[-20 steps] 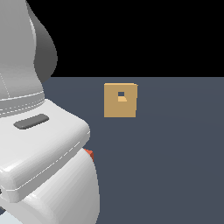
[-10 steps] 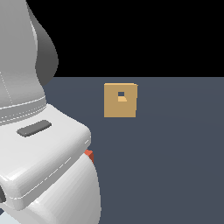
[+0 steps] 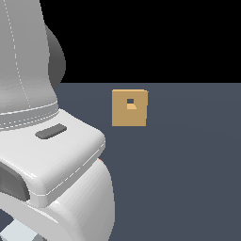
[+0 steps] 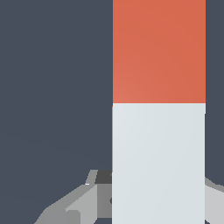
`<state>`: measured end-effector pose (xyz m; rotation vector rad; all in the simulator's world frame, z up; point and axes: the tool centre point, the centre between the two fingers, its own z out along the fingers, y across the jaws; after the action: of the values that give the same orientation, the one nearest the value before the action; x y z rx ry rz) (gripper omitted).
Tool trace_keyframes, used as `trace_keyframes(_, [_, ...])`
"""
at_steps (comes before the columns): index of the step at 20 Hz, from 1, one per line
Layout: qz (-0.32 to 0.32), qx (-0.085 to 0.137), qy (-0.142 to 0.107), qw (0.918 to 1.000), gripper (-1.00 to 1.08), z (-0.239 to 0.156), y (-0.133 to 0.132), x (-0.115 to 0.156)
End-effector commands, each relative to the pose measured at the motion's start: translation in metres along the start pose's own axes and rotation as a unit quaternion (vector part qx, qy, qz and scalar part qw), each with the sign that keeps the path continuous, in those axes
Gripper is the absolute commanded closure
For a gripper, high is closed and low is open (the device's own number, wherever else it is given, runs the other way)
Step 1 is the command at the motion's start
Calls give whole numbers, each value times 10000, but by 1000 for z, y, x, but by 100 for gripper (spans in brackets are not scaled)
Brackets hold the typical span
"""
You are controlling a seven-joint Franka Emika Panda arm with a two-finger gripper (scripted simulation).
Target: Insert the peg into the horizontal hole in a box.
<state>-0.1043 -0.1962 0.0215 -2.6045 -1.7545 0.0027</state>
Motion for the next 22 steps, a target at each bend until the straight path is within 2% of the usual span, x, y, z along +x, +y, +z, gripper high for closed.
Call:
trace_keyframes(1, [-79,-13,2,10000,108,-4,4,12])
trace_keyframes(7, [-411,-13,-4,9992,108,-18,18,67])
trace_keyframes(18, [-1354,-14,-8,9908,108,-58,38,225])
trace_keyframes(22, [-1610,-13,-5,9869,108,-68,39,269])
